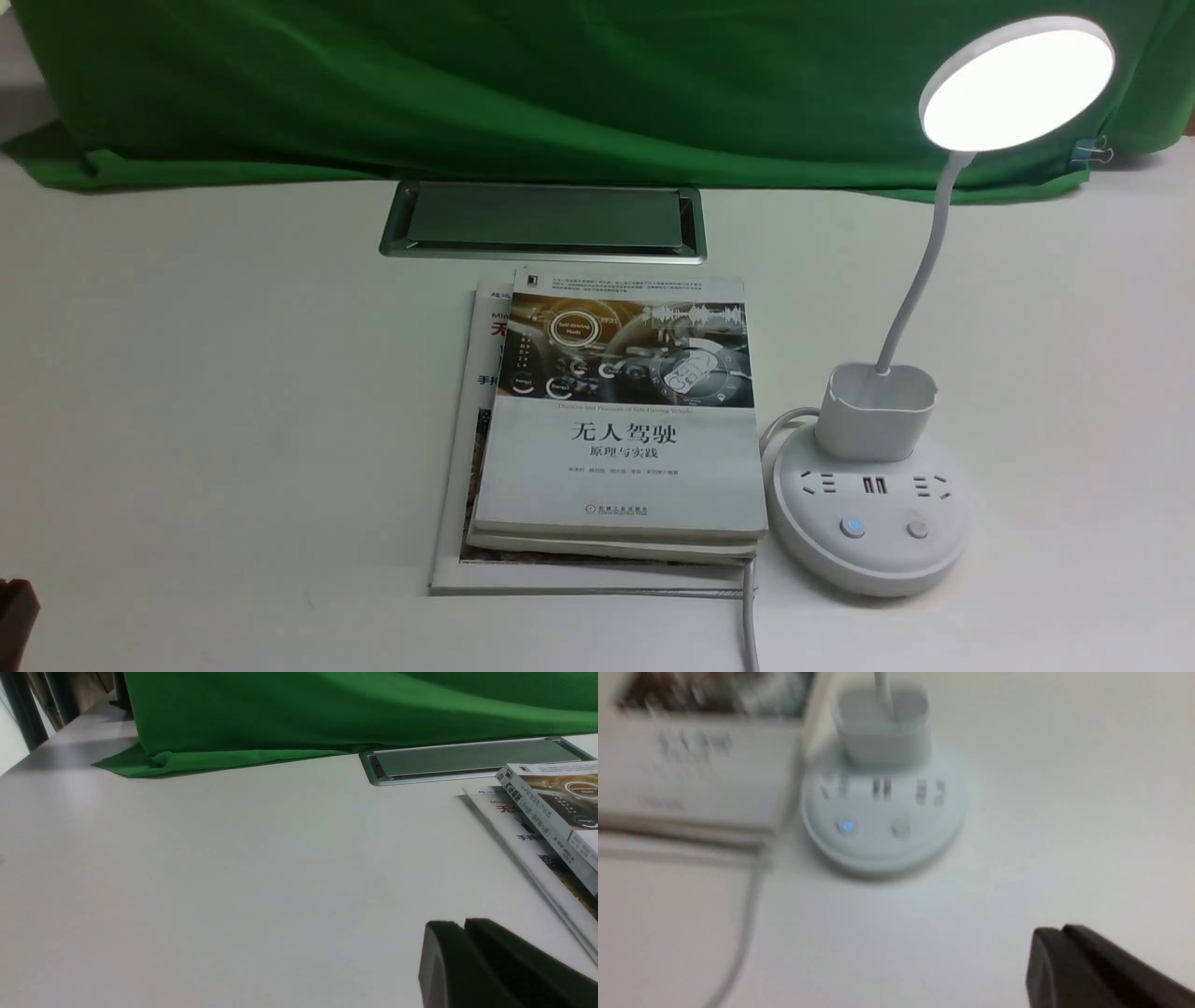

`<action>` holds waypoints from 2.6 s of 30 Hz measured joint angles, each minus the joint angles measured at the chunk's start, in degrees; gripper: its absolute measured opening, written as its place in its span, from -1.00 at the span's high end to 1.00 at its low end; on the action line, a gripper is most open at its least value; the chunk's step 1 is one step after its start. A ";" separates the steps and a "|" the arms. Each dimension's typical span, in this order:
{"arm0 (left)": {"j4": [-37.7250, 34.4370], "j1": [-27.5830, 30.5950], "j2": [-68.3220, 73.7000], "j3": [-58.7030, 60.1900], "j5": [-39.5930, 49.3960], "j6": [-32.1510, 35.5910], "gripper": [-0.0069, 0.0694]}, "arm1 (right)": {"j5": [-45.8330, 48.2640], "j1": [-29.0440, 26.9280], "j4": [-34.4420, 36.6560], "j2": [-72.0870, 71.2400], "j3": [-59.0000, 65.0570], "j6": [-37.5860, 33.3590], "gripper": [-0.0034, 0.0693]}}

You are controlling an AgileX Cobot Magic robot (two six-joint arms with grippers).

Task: Turn off the desk lamp on the white desktop by hand.
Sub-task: 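Press the power button on the lamp base to turn the lamp off with the right gripper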

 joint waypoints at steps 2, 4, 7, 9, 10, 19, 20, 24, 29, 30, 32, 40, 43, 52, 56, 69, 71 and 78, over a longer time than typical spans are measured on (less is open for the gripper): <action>0.00 0.00 0.00 0.00 0.00 0.00 0.77 | 0.37 0.00 0.25 5.62 -1.02 -1.36 0.77; 0.00 0.00 0.00 0.00 0.00 0.00 0.77 | 0.30 0.00 0.41 9.36 -1.21 -2.05 0.77; 0.00 0.00 0.00 0.00 0.00 0.00 0.77 | -0.53 0.99 0.38 14.61 -1.34 -2.98 0.77; 0.00 0.00 0.00 0.00 0.00 0.00 0.77 | -1.91 2.86 0.38 18.33 -1.36 -3.11 0.77; 0.00 0.00 0.00 0.00 0.00 0.00 0.77 | -3.47 4.75 0.38 20.99 -1.36 -3.17 0.77; 0.00 0.00 0.00 0.00 0.00 0.00 0.77 | -14.53 10.66 0.87 33.51 -1.66 -1.57 0.81; 0.00 0.00 0.00 0.00 0.00 0.00 0.77 | -14.87 10.99 0.87 34.40 -2.03 -1.52 0.81; 0.00 0.00 0.00 0.00 0.00 0.00 0.77 | -16.41 12.33 1.10 36.59 -3.87 -1.46 0.81; 0.00 0.00 0.00 0.00 0.00 0.00 0.77 | -17.61 12.58 1.10 40.27 -7.21 -1.46 0.81; 0.00 0.00 0.00 0.00 0.00 0.00 0.77 | -17.61 12.58 1.10 40.69 -7.42 -1.46 0.81; 0.00 0.00 0.00 0.00 0.00 0.00 0.77 | -17.87 12.58 1.10 41.39 -7.97 -1.46 0.81; 0.00 0.00 0.00 0.00 0.00 0.00 0.77 | -18.87 12.58 1.10 43.66 -8.30 -1.41 0.81; 0.00 0.00 0.00 0.00 0.00 0.00 0.77 | -18.92 12.58 1.10 44.55 -8.33 -1.33 0.81; 0.00 0.00 0.00 0.00 0.00 0.00 0.77 | -19.11 11.36 1.10 45.25 -8.33 -0.56 0.81; 0.00 0.00 0.00 0.00 0.00 0.00 0.77 | -19.68 11.30 1.10 45.35 -8.33 -0.56 0.81; 0.00 0.00 0.00 0.00 0.00 0.00 0.77 | -20.03 11.30 1.13 49.18 -8.99 -0.20 0.80; 0.00 0.00 0.00 0.00 0.00 0.00 0.77 | -20.20 11.30 1.19 49.12 -9.04 -0.20 0.80; 0.00 0.00 0.00 0.00 0.00 0.00 0.77 | -20.67 11.19 1.25 45.80 -8.64 -0.20 0.81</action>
